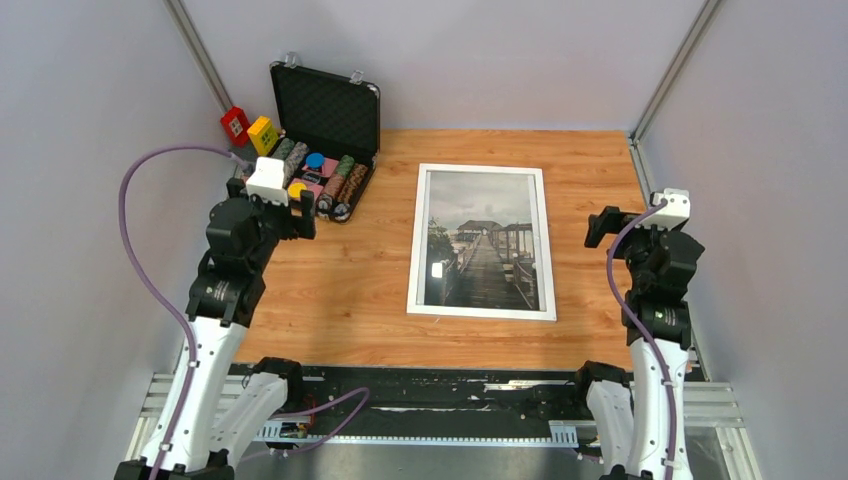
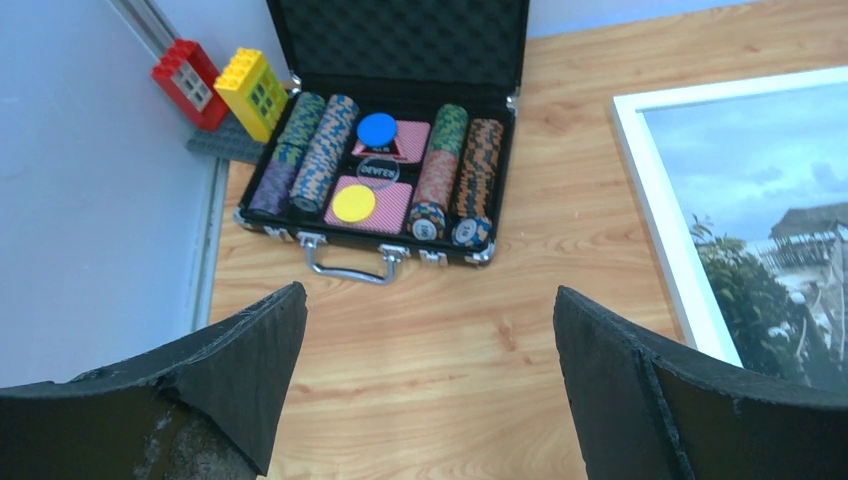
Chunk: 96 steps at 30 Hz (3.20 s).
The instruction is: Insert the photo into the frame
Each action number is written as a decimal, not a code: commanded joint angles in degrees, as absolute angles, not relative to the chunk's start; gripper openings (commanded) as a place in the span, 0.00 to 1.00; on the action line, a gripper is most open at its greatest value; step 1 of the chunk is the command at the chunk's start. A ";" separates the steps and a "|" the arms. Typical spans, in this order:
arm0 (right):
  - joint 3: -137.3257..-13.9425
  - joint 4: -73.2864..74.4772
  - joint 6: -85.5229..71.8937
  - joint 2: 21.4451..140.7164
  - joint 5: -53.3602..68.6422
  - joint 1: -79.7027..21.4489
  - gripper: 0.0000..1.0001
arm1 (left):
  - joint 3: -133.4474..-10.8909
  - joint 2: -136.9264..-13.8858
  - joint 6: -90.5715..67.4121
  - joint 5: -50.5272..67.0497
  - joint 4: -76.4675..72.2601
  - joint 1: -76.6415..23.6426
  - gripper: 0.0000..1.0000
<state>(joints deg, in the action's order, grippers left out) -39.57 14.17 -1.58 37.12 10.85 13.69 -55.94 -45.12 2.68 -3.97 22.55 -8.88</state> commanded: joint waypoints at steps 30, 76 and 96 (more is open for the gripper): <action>-37.15 14.19 -0.26 36.49 17.80 14.24 1.00 | -36.58 -37.62 2.32 1.63 6.82 -8.61 1.00; -36.21 14.85 3.78 36.22 21.23 15.20 1.00 | -36.74 -35.74 3.34 1.43 8.24 -8.61 1.00; -36.05 15.12 4.44 35.69 22.44 15.21 1.00 | -36.61 -35.67 3.50 1.68 8.27 -8.61 1.00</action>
